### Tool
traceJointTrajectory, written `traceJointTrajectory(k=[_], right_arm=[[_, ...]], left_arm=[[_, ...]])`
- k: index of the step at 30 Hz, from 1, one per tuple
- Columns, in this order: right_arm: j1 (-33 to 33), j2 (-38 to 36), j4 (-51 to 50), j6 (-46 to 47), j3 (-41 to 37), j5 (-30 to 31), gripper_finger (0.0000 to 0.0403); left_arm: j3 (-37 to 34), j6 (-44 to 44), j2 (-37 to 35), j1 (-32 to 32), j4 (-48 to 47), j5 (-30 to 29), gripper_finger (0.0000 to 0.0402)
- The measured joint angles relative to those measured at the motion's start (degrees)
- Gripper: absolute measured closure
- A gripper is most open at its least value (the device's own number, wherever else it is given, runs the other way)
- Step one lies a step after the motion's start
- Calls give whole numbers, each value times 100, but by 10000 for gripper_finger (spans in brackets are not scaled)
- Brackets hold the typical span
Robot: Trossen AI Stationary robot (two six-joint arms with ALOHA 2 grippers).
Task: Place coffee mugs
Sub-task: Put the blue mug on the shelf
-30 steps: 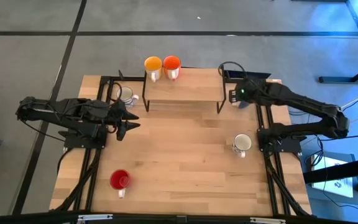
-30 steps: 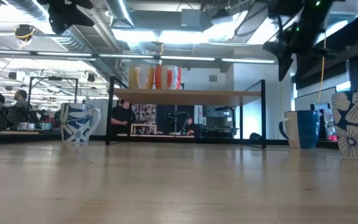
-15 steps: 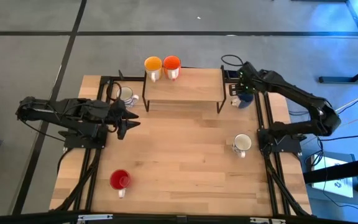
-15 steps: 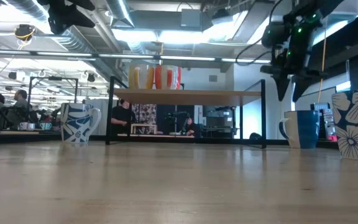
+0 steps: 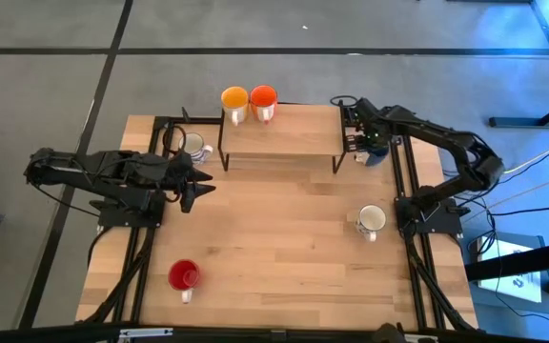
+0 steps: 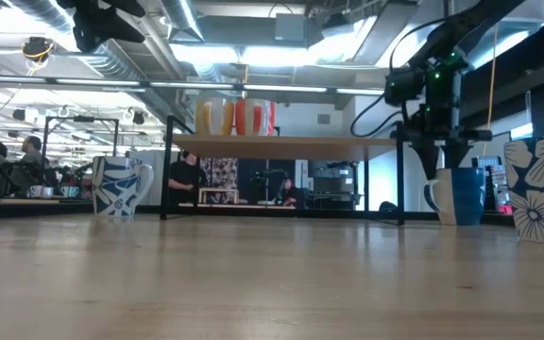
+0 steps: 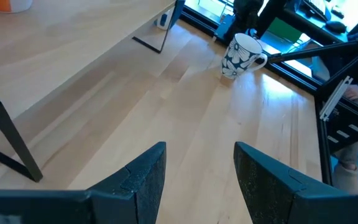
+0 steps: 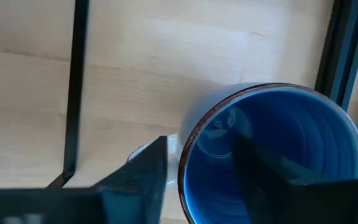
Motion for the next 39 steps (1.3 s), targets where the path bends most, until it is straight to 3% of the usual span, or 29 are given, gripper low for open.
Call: traceJointTrajectory(k=[11,18,27,39], right_arm=[[8,25,26,-181,1,16,394],[7,-38,15,-377,1,3,397],[19,-774,-618,-621,610,30,398],[1721,-1056,-2253,-433,2216,249,401]], left_arm=[[0,20,0,0,0,-2,218],[0,21,0,0,0,0,218],[0,22,0,0,0,0,218],[0,26,2,0,2,35,218]])
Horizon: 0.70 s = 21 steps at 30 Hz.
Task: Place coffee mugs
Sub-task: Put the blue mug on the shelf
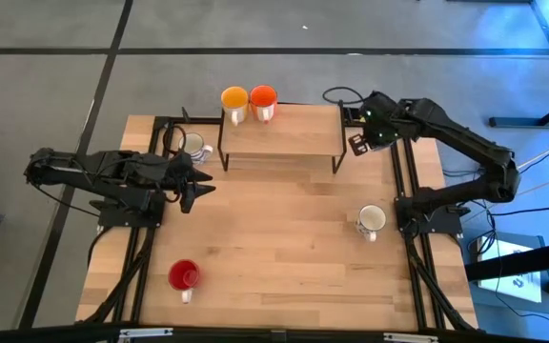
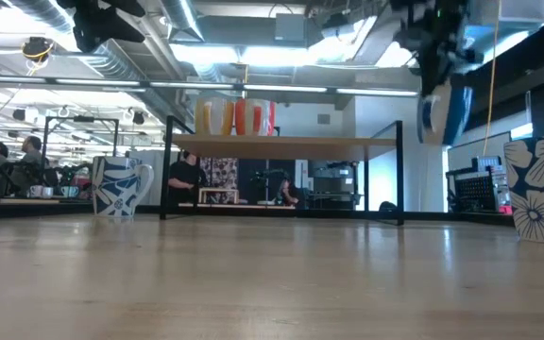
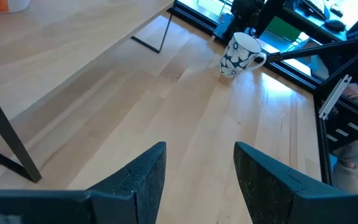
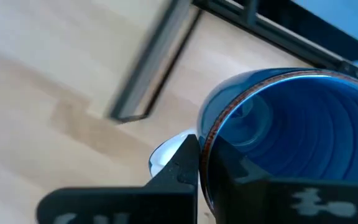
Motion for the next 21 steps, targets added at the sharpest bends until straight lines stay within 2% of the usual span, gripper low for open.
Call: traceJointTrajectory(k=[4,8,15,21], right_arm=[[774,2,-458,416,465,233,401],[1582,2,-425,518,804,210,401],[2889,263,498,393,872,-127,401],[3581,905,1224,49,872,-357,402]], left_arm=[[0,50,0,0,0,2,218],[0,146,0,-2,0,11,218],[0,316,0,-2,0,181,218],[2,450,0,-2,3,321,218]])
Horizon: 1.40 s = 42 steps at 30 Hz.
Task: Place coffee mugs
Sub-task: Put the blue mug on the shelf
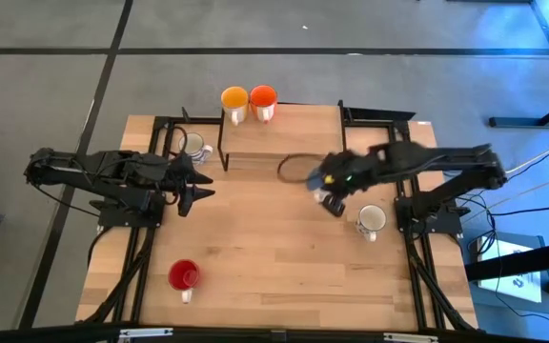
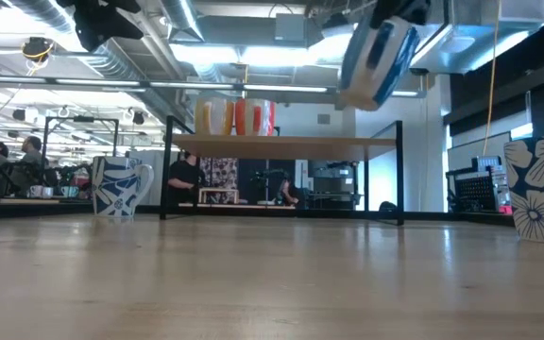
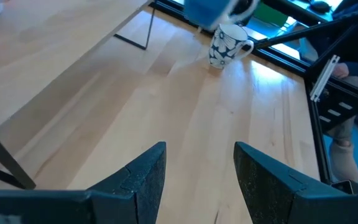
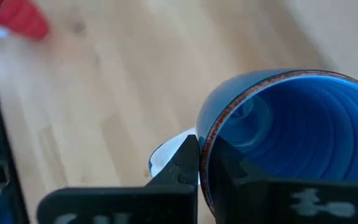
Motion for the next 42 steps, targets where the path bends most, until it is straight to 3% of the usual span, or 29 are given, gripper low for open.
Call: traceJointTrajectory(k=[12,22,42], right_arm=[[385,1469,168,-657,-7,-869,402],[368,2267,331,-679,-7,-683,402],[368,2734,578,-661,-9,-685,391]], left_arm=[[0,7,0,2,-2,1,218],[0,7,0,1,-2,-2,218],[0,7,0,1,-2,-4,218]])
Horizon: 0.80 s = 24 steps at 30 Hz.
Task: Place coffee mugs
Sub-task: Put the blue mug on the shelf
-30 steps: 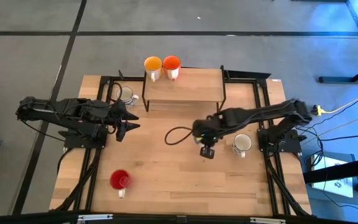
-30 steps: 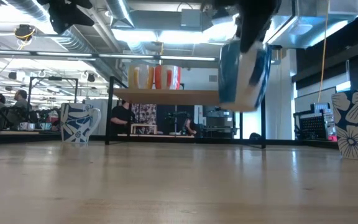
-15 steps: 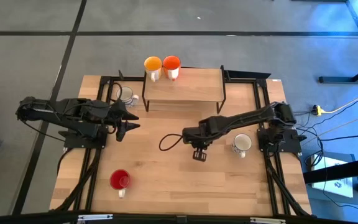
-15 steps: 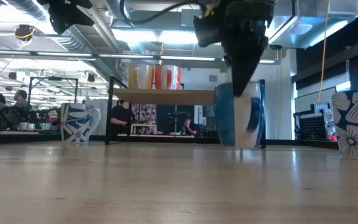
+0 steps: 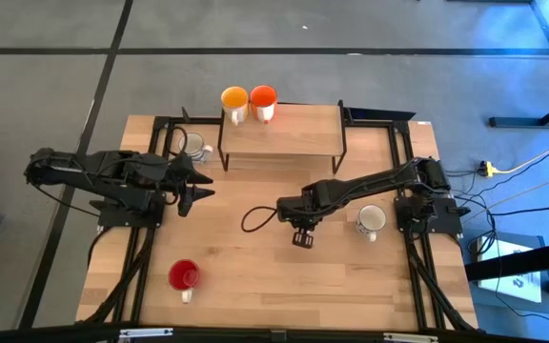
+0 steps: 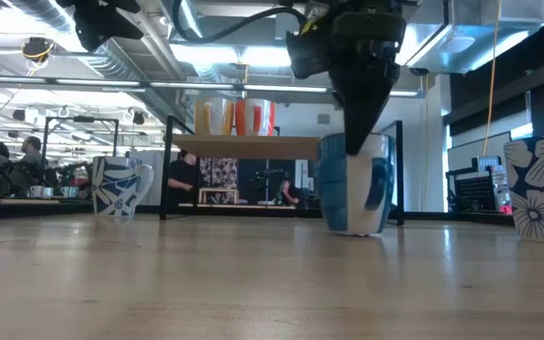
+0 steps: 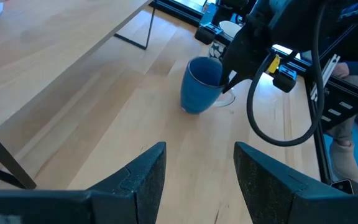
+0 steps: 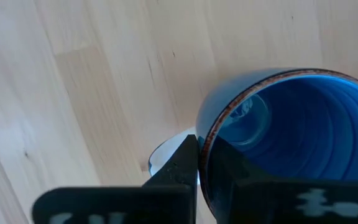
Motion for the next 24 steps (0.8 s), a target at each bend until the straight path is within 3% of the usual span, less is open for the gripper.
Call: traceJointTrajectory(k=[24], right_arm=[[0,68,-10,-16,2,31,379]], left_arm=[[0,0,0,0,-2,-4,218]])
